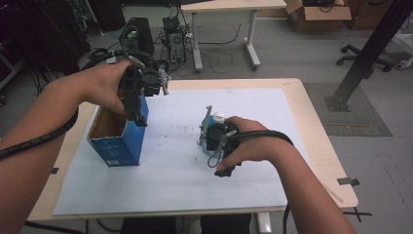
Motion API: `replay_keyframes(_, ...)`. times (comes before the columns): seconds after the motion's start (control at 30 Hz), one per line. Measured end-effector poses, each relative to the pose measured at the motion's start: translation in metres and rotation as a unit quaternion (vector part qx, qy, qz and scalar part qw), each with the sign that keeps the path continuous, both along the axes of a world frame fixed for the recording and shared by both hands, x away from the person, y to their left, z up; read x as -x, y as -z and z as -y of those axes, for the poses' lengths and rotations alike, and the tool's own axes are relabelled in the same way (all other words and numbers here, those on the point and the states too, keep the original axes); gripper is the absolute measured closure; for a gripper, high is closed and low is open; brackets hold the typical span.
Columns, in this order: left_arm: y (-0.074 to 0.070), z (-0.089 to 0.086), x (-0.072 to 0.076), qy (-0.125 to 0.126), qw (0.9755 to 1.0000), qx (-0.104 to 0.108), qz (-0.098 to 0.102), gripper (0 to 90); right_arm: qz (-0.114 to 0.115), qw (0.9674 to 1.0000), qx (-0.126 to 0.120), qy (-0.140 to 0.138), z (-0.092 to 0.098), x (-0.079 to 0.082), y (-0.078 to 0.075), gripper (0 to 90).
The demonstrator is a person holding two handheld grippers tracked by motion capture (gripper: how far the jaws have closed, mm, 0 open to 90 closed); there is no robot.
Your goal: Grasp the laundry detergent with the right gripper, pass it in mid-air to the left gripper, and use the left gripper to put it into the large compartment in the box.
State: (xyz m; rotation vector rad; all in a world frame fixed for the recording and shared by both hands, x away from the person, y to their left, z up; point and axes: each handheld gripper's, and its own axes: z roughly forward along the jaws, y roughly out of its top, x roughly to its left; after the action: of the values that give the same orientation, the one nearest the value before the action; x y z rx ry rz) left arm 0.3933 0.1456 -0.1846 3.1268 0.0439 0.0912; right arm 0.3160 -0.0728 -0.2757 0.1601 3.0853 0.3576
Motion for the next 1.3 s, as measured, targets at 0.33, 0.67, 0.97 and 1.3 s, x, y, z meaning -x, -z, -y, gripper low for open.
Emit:
replay_keyframes(0.33,0.01,0.001,0.022,0.01,0.9999,-0.006,-0.009,0.2,-0.002,0.9993,-0.026,0.029,0.03,-0.005,0.017,7.2)
replay_keyframes(0.67,0.008,0.011,0.042,0.028,0.9995,-0.004,-0.01,0.2,0.002,0.9974,-0.051,0.051,0.049,-0.011,0.026,7.2)
replay_keyframes(0.97,0.012,0.009,0.055,0.027,0.9995,-0.007,-0.015,0.2,0.004,0.9943,-0.081,0.07,0.065,-0.017,0.038,6.6)
replay_keyframes(1.3,0.022,0.008,0.064,0.027,0.9994,-0.012,-0.02,0.2,0.001,0.9871,-0.118,0.109,0.074,-0.029,0.061,6.5)
